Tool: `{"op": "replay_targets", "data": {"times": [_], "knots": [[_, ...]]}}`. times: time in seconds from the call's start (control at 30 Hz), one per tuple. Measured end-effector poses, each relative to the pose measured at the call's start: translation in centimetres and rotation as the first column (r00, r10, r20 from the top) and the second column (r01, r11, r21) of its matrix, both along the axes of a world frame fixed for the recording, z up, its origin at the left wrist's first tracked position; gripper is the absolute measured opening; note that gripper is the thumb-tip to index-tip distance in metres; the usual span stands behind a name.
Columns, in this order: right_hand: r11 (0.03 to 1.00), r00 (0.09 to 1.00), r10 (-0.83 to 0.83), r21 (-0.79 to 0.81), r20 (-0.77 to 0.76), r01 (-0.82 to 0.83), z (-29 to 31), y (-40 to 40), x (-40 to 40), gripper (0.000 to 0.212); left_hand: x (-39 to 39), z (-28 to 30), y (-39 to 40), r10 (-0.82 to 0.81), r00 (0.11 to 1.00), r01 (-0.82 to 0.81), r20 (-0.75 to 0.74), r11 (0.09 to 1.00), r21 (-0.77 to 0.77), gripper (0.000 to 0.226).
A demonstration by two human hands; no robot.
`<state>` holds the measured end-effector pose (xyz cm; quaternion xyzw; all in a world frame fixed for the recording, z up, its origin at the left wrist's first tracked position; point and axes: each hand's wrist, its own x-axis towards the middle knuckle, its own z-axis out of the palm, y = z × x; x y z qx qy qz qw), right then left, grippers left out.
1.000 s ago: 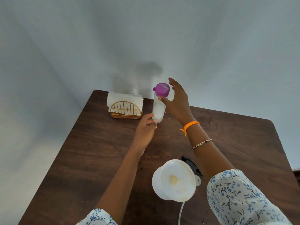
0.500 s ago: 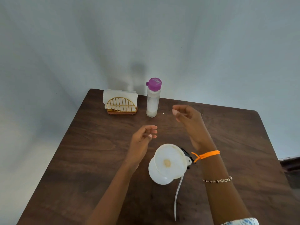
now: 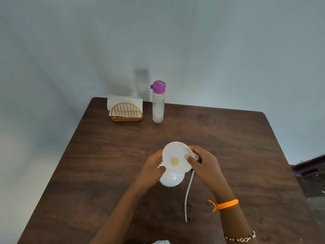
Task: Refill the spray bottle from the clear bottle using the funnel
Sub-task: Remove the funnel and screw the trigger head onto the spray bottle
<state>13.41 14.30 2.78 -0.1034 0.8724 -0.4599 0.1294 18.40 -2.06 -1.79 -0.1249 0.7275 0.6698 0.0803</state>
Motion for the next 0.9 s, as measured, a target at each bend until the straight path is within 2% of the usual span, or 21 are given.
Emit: {"op": "replay_targets", "data": {"times": [0.13,0.27,0.37,0.5,0.67,0.83,0.9], "knots": [[0.995,0.995,-0.096,-0.037,-0.025,0.095,-0.5,-0.3,0.8,0.018,1.0,-1.0,0.7,-0.002,0.999,0.004,0.049,0.999,-0.038,0.057],[0.974,0.98,-0.197,-0.118,-0.01,0.195,-0.4,-0.8,1.4,0.021,1.3,-1.2,1.1,0.006,1.0,-0.006,0.0,0.999,-0.052,0.051],[0.953,0.97,-0.242,-0.182,0.014,0.241,-0.3,-0.8,1.5,0.022,0.9,-1.3,1.6,0.042,0.999,-0.045,-0.034,0.993,-0.107,0.038],[0.897,0.949,-0.289,-0.31,0.127,0.314,0.1,-0.2,1.5,0.022,0.7,-1.4,2.0,0.087,0.996,-0.089,-0.017,0.966,-0.243,0.035],[0.799,0.917,-0.294,-0.457,0.27,0.39,0.3,0.5,1.8,0.022,0.8,-1.4,2.0,0.08,0.996,-0.089,-0.046,0.967,-0.237,0.03],[0.725,0.887,-0.25,-0.533,0.387,0.437,-0.5,0.7,2.0,0.022,0.7,-1.4,2.0,0.07,0.996,-0.083,-0.056,0.962,-0.262,0.03],[0.732,0.884,-0.261,-0.518,0.387,0.443,-0.8,0.7,2.0,0.022,0.7,-1.4,2.0,0.069,0.996,-0.084,-0.063,0.961,-0.263,0.03]]}}
